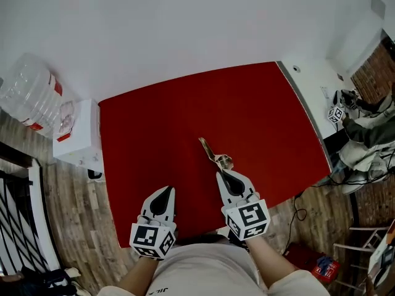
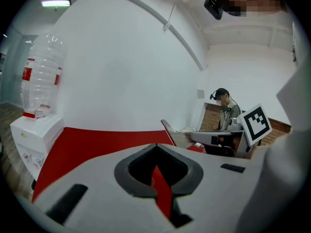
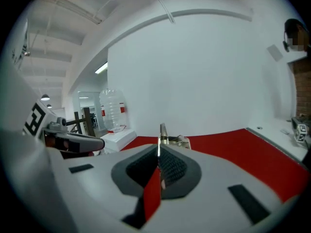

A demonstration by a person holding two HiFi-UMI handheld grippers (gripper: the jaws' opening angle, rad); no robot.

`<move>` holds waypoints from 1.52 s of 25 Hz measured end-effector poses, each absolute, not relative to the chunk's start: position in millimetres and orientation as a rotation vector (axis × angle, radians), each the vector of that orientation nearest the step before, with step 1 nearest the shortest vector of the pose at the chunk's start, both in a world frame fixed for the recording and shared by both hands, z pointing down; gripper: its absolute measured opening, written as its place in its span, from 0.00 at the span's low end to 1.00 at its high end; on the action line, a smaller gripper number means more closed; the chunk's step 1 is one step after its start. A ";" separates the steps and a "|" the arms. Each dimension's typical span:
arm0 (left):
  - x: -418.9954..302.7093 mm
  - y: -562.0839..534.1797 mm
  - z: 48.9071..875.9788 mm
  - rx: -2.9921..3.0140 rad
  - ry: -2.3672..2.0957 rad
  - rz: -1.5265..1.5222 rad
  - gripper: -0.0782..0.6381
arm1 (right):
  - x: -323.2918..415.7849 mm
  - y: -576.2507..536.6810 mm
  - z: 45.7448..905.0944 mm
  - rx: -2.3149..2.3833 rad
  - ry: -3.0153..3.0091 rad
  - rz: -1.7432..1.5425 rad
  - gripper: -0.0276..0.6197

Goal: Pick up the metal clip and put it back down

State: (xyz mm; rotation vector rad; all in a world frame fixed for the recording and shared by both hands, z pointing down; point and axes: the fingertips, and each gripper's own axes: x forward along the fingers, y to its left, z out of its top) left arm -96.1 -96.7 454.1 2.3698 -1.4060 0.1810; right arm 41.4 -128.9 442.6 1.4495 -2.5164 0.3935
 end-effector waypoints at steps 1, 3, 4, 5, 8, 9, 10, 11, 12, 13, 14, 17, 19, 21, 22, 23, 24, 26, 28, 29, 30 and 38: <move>-93.9 -93.8 450.6 2.375 -1.405 0.176 0.12 | 44.8 -123.0 438.0 1.469 -2.506 0.388 0.06; -89.4 -89.1 444.1 2.384 -1.398 0.161 0.12 | 48.8 -112.8 431.0 1.499 -2.499 0.387 0.06; -86.8 -87.5 440.9 2.392 -1.394 0.153 0.12 | 50.1 -108.7 428.1 1.509 -2.500 0.386 0.06; -84.1 -86.2 437.8 2.401 -1.392 0.147 0.12 | 51.3 -105.3 425.3 1.518 -2.503 0.383 0.06; -78.9 -83.6 429.5 2.423 -1.398 0.134 0.12 | 54.2 -97.8 416.2 1.538 -2.518 0.368 0.06; -78.8 -82.6 427.6 2.426 -1.403 0.132 0.12 | 54.1 -96.1 413.9 1.538 -2.524 0.363 0.06; -79.1 -81.4 426.2 2.427 -1.408 0.132 0.12 | 53.6 -94.5 412.1 1.535 -2.529 0.359 0.06; -79.4 -79.9 425.1 2.428 -1.413 0.133 0.12 | 53.1 -92.9 410.6 1.531 -2.535 0.356 0.06; -79.6 -78.3 424.2 2.427 -1.418 0.133 0.12 | 52.8 -91.4 409.2 1.525 -2.540 0.353 0.06; -79.7 -76.6 423.4 2.425 -1.423 0.131 0.12 | 52.5 -90.1 407.8 1.521 -2.545 0.348 0.06; -80.1 -75.1 422.9 2.422 -1.427 0.129 0.12 | 51.9 -89.1 406.6 1.518 -2.548 0.344 0.06; -84.3 -73.2 423.9 2.416 -1.438 0.129 0.11 | 46.1 -88.8 404.8 1.513 -2.557 0.337 0.06; -85.3 -72.3 424.7 2.417 -1.443 0.136 0.12 | 42.6 -88.3 403.0 1.507 -2.567 0.335 0.06; -84.6 -70.4 424.5 2.427 -1.454 0.151 0.11 | 41.2 -85.9 400.4 1.499 -2.578 0.331 0.06; -84.2 -69.6 424.4 2.435 -1.463 0.168 0.12 | 40.8 -84.7 399.5 1.498 -2.581 0.329 0.06; -83.9 -69.1 424.6 2.443 -1.473 0.189 0.11 | 40.7 -83.8 398.8 1.497 -2.583 0.329 0.06; -83.9 -68.9 424.9 2.445 -1.481 0.201 0.11 | 40.8 -83.0 398.3 1.497 -2.585 0.328 0.06; -85.4 -68.8 424.4 2.423 -1.484 0.166 0.11 | 41.5 -81.4 398.4 1.497 -2.586 0.327 0.06; -87.6 -69.0 422.7 2.398 -1.481 0.115 0.11 | 41.7 -79.7 399.3 1.493 -2.587 0.330 0.06; -88.1 -69.2 421.4 2.398 -1.482 0.108 0.11 | 41.6 -78.9 399.6 1.492 -2.588 0.332 0.06; -88.0 -69.3 420.1 2.405 -1.485 0.110 0.11 | 41.7 -78.4 399.8 1.491 -2.589 0.334 0.06; -85.0 -67.9 418.0 2.418 -1.476 0.108 0.11 | 43.8 -77.4 400.6 1.488 -2.589 0.343 0.06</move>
